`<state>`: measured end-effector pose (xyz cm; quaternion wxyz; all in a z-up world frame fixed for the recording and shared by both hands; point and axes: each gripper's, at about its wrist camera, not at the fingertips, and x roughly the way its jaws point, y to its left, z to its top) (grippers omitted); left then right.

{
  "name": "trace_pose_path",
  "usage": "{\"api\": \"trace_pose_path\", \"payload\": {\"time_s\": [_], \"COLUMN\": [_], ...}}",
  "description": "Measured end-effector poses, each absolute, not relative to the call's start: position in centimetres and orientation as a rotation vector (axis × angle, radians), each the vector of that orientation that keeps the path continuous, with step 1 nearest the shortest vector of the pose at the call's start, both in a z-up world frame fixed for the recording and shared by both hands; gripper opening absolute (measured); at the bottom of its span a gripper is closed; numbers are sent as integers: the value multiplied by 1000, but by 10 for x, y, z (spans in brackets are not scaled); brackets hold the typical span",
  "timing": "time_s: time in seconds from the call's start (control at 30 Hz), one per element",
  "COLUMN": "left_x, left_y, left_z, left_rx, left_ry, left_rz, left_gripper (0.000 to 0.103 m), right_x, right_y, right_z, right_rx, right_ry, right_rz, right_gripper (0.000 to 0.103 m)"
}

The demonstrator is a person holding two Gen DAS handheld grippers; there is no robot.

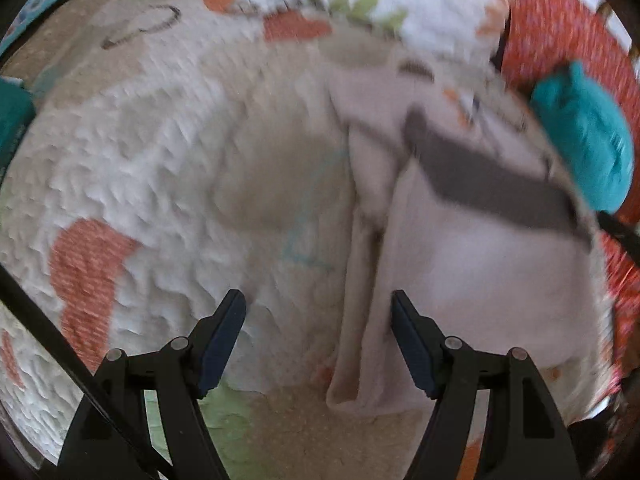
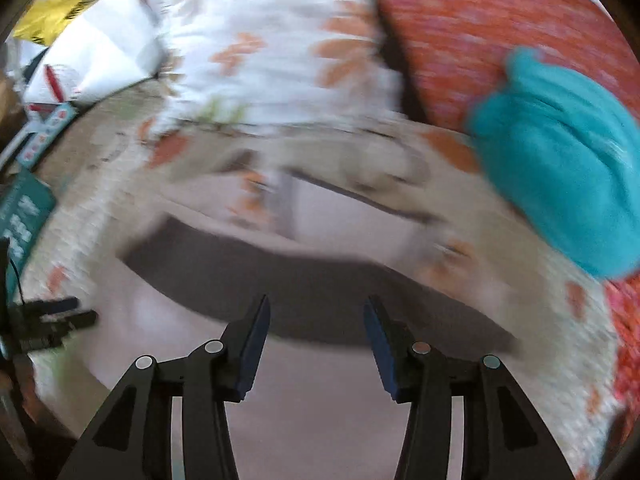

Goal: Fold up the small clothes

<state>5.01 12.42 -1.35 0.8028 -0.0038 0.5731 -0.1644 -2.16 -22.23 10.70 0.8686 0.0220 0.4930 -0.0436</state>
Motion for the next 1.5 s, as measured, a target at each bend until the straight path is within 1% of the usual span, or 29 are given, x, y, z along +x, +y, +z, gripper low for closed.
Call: {"api": "trace_pose_path", "payload": {"time_s": [0.03,0.07,0.1,0.13,0.17,0.33,0.43,0.53,0.6,0.63,0.67,0.73,0.8,0.87,0.93,1.03,1.13,1.17,1.2,1.23,1.27,1.3,1.33,1.37,1.4,1.43,1.5], "left_x": [46,44,44,46,49,61,68,77,82,84,86,91,98,101,104,102,108,110,110,111,112,112,111,110,110,112,117], "left_y": [116,111,110,111,113,110,108,111,110,111,111,109,105,102,97,89,80,78,76,75,74,73,71,70,70,73,95], "left_z": [-14,-13,-11,-9,-7,2,16,36,46,49,51,48,39,29,17,4,-9,-12,-12,-10,-6,-1,5,12,19,23,30], "left_rx": [71,116,126,107,90,118,121,27,-11,-31,-46,-50,-52,-49,-32,-25,-23,-19,-20,-37,-78,-63,-28,51,136,157,70], "left_ry": [1198,1185,1180,1184,1190,1174,1138,1114,1097,1090,1087,1096,1117,1147,1177,1200,1202,1198,1188,1181,1195,1186,1156,1103,1042,1013,1008], "left_rz": [-324,-301,-281,-268,-240,-136,-117,-173,-192,-202,-217,-230,-222,-231,-238,-251,-271,-275,-277,-293,-334,-309,-278,-201,-100,-55,-16], "left_gripper": [69,58,51,42,41,41,41,43,50,56,61,61,61,61,61,61,61,59,53,28,9,9,7,3,3,3,3], "right_x": [-35,-50,-59,-67,-73,-72,-50,-15,12,23,40,64,76,67,39,-15,-67,-79,-95,-105,-114,-121,-127,-131,-132,-132,-130], "right_y": [-238,-256,-269,-279,-288,-292,-280,-281,-290,-293,-298,-304,-313,-318,-321,-322,-325,-327,-328,-330,-332,-336,-340,-345,-350,-355,-362], "right_z": [106,103,101,100,100,97,78,48,39,39,40,40,46,61,79,95,101,100,98,97,94,90,88,85,84,82,83], "right_rx": [61,91,112,127,136,121,138,120,130,123,103,27,-27,23,92,167,177,181,191,198,206,220,239,267,299,338,382], "right_ry": [1031,1033,1036,1039,1041,1048,1107,1165,1151,1130,1113,1106,1094,1053,1015,1013,1015,1017,1016,1012,1006,996,986,978,976,974,957], "right_rz": [-114,-137,-154,-165,-173,-128,-44,-88,-113,-128,-152,-260,-376,-352,-314,-246,-239,-242,-251,-261,-274,-287,-297,-305,-314,-318,-313], "right_gripper": [53,53,53,53,53,53,53,53,53,55,58,63,63,63,63,65,66,66,66,66,66,66,66,66,66,66,66]}}
